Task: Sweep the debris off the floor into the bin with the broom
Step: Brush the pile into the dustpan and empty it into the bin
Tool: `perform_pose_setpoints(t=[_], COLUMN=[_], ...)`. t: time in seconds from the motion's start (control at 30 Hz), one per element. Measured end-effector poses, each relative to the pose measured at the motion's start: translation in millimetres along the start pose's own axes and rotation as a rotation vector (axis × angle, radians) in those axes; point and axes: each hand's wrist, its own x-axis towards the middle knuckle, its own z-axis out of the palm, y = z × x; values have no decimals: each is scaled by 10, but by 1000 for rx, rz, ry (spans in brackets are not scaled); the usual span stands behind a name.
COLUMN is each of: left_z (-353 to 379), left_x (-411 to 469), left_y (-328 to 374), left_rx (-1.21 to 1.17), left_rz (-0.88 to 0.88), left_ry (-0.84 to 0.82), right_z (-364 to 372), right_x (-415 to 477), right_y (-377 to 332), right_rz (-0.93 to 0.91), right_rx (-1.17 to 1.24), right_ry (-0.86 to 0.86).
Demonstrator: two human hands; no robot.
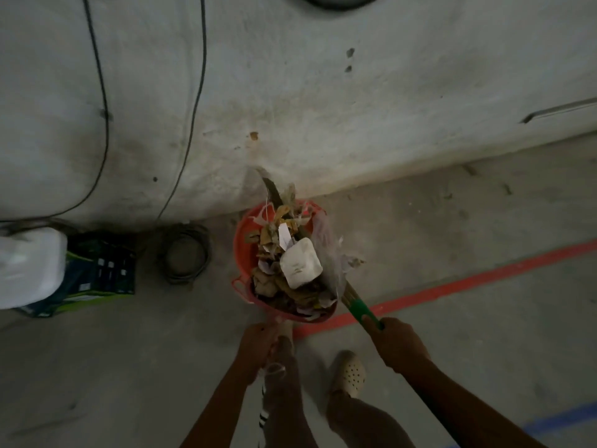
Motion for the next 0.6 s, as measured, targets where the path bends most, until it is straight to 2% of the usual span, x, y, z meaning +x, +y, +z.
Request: perform_pose_setpoints(t=[0.2, 0.33, 0.5, 0.6], left_z=[-83, -234, -411, -507], left_x=[1011, 1644, 2221, 2281], left_y=[79, 211, 657, 953], left_rx=[29, -37, -129, -165], left_rz=[-219, -351, -432, -475], left_ry=[-75, -170, -203, -212], right_z=[282, 387, 282, 124], right_x=[945, 1546, 2012, 1996], right_y=[-479, -946, -1623, -1880], right_rz=[176, 206, 234, 218], right_rx=[129, 149, 51, -88], right_ry=[-109, -162, -250, -238])
